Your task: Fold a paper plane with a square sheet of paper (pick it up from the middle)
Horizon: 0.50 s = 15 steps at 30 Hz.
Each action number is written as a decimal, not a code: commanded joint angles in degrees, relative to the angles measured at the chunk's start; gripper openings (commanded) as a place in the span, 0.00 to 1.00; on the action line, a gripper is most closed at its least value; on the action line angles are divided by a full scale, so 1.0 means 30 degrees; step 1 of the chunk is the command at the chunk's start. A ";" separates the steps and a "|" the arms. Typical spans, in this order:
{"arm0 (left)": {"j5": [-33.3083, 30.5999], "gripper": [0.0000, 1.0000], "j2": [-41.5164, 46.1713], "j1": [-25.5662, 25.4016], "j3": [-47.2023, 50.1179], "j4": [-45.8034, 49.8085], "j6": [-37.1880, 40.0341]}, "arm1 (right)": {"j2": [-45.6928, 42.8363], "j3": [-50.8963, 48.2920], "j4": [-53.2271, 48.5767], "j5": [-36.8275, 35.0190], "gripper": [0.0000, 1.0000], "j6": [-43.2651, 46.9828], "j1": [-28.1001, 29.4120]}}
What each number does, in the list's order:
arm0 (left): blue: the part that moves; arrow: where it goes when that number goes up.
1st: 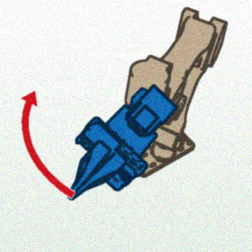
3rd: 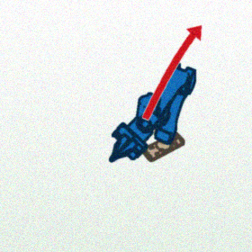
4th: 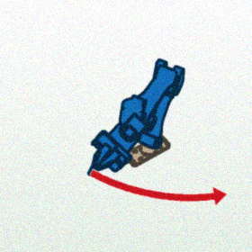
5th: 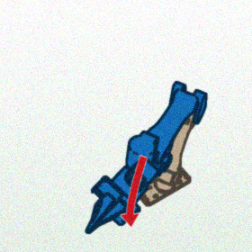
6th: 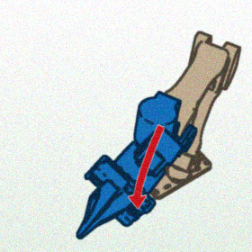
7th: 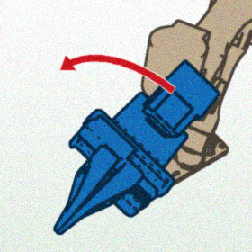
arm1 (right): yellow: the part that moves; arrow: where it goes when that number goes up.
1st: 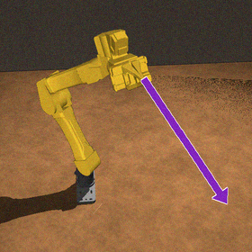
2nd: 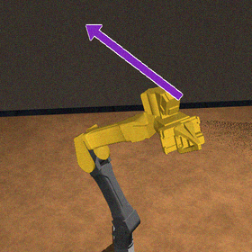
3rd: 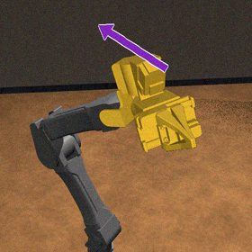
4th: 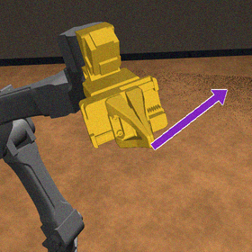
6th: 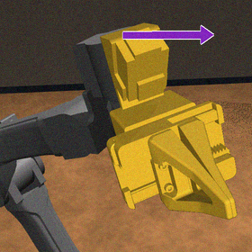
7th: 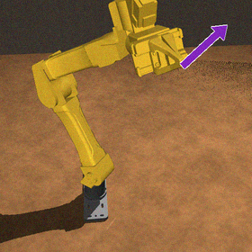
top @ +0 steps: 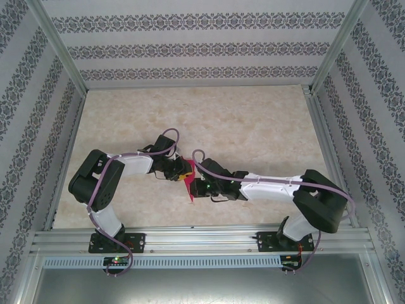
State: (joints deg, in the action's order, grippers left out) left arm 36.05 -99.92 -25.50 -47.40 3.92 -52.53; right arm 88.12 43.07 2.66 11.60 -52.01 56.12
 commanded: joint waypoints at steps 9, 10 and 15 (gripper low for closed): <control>-0.1178 0.31 -0.0795 -0.0035 0.0024 0.1270 0.0226 | 0.4546 -0.1041 0.8958 0.3364 0.03 -0.3996 -0.0513; -0.1203 0.31 -0.0749 -0.0028 0.0011 0.1327 0.0250 | 0.4539 -0.1261 0.9217 0.3397 0.03 -0.4107 -0.0513; -0.1215 0.31 -0.0764 -0.0029 -0.0025 0.1388 0.0247 | 0.3572 -0.1815 0.8848 0.3229 0.04 -0.3885 -0.0701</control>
State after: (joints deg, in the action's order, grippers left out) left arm 36.03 -100.03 -25.50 -47.57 3.97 -52.53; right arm 101.23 38.68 26.48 20.53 -63.11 54.83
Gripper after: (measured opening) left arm 0.312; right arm 0.056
